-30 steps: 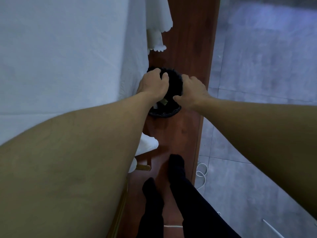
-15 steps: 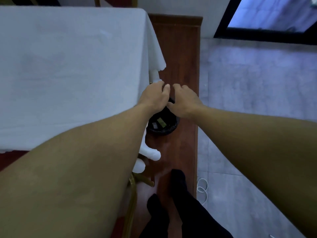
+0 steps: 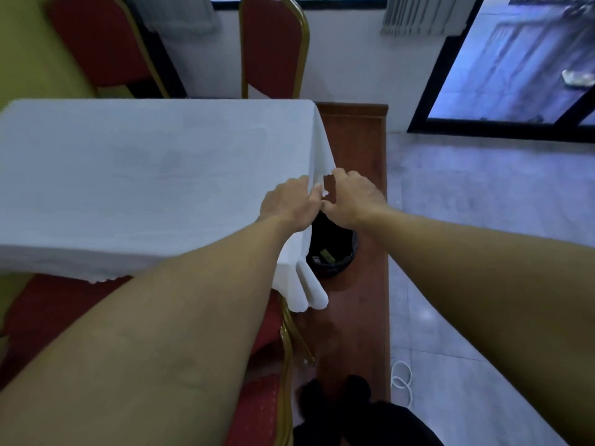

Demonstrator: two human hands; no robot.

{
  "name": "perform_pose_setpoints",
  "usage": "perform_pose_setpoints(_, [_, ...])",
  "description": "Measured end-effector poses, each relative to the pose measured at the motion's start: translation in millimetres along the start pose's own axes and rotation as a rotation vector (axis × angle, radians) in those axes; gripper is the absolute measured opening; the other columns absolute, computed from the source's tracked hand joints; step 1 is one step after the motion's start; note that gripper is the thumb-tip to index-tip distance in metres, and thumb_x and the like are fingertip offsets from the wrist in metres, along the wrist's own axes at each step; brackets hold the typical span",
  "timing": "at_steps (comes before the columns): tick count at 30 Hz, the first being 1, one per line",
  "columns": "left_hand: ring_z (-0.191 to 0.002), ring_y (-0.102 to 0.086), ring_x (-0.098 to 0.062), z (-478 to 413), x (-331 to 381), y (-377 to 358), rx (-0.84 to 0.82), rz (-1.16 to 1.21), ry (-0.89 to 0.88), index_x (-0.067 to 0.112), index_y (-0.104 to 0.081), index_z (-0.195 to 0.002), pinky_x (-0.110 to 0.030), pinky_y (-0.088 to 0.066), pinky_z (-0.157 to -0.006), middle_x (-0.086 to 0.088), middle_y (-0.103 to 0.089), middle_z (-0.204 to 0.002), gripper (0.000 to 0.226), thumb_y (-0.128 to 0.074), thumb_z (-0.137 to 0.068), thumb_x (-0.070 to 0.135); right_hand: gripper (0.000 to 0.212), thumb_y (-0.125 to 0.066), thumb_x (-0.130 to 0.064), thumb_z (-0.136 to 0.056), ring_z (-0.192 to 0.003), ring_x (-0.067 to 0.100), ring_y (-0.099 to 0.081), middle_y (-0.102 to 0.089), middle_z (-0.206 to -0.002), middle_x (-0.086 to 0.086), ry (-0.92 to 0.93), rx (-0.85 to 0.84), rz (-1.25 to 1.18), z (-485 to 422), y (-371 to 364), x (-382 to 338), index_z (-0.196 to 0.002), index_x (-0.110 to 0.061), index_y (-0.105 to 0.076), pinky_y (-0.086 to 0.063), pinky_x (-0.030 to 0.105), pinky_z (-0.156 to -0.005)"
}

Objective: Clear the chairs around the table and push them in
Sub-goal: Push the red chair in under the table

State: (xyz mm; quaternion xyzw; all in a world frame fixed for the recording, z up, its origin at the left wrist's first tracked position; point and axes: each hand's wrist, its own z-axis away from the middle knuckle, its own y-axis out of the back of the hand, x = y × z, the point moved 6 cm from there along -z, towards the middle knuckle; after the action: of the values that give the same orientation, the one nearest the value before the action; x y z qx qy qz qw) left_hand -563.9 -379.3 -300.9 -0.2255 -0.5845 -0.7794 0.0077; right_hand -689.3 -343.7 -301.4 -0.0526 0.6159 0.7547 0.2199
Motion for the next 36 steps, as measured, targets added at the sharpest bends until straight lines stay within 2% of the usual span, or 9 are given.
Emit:
perform_pose_setpoints(7, [-0.130, -0.049, -0.032, 56, -19, 28, 0.028, -0.030, 0.080, 0.014, -0.045, -0.145, -0.044, -0.039, -0.101, -0.010, -0.051, -0.146, 0.057, -0.024, -0.105, 0.049, 0.061, -0.061, -0.048, -0.092, -0.120, 0.034, -0.054, -0.055, -0.131, 0.011, 0.079, -0.027, 0.034, 39, 12, -35, -0.140, -0.015, -0.041, -0.050, 0.050, -0.095])
perform_pose_setpoints(12, [-0.128, -0.049, -0.030, 86, -33, 37, 0.023, -0.030, 0.158, 0.017, -0.045, -0.144, -0.042, -0.039, -0.097, -0.008, -0.053, -0.143, 0.058, -0.022, -0.104, 0.051, 0.072, -0.057, -0.049, -0.095, -0.136, 0.035, -0.043, -0.048, -0.145, 0.014, 0.158, -0.069, 0.084, 59, 5, -59, -0.152, -0.014, -0.030, -0.045, 0.051, -0.104])
perform_pose_setpoints(14, [-0.127, -0.050, -0.030, 99, -40, 42, 0.039, -0.024, 0.178, 0.016, -0.045, -0.144, -0.043, -0.039, -0.097, -0.008, -0.054, -0.141, 0.058, -0.022, -0.104, 0.051, 0.072, -0.056, -0.050, -0.096, -0.134, 0.036, -0.045, -0.049, -0.144, 0.013, 0.182, -0.082, 0.109, 66, 1, -68, -0.152, -0.014, -0.029, -0.043, 0.050, -0.106])
perform_pose_setpoints(17, [-0.129, -0.049, -0.030, 120, -55, 48, 0.062, -0.018, 0.224, 0.015, -0.043, -0.146, -0.044, -0.038, -0.099, -0.008, -0.052, -0.143, 0.060, -0.021, -0.104, 0.052, 0.073, -0.055, -0.052, -0.095, -0.132, 0.037, -0.048, -0.049, -0.144, 0.014, 0.229, -0.091, 0.149, 78, -5, -84, -0.152, -0.014, -0.027, -0.042, 0.057, -0.106])
perform_pose_setpoints(22, [-0.130, -0.048, -0.030, 148, -81, 53, 0.083, -0.019, 0.275, 0.015, -0.041, -0.148, -0.044, -0.038, -0.101, -0.009, -0.051, -0.145, 0.061, -0.020, -0.104, 0.052, 0.071, -0.055, -0.049, -0.097, -0.129, 0.034, -0.050, -0.049, -0.143, 0.014, 0.278, -0.101, 0.144, 98, -16, -112, -0.152, -0.013, -0.027, -0.048, 0.048, -0.100])
perform_pose_setpoints(29, [-0.128, -0.049, -0.031, 174, -117, 69, 0.091, -0.034, 0.268, 0.013, -0.041, -0.147, -0.044, -0.038, -0.100, -0.011, -0.053, -0.143, 0.062, -0.019, -0.104, 0.052, 0.072, -0.053, -0.048, -0.098, -0.129, 0.035, -0.049, -0.048, -0.143, 0.015, 0.289, -0.102, 0.144, 113, -31, -158, -0.154, -0.013, -0.023, -0.047, 0.048, -0.100])
perform_pose_setpoints(36, [-0.127, -0.051, -0.031, 194, -190, 98, 0.074, -0.052, 0.203, 0.013, -0.040, -0.148, -0.045, -0.039, -0.101, -0.010, -0.052, -0.144, 0.063, -0.018, -0.104, 0.053, 0.075, -0.054, -0.048, -0.098, -0.132, 0.035, -0.047, -0.046, -0.147, 0.015, 0.230, -0.080, 0.092, 129, -61, -225, -0.156, -0.014, -0.020, -0.046, 0.049, -0.102])
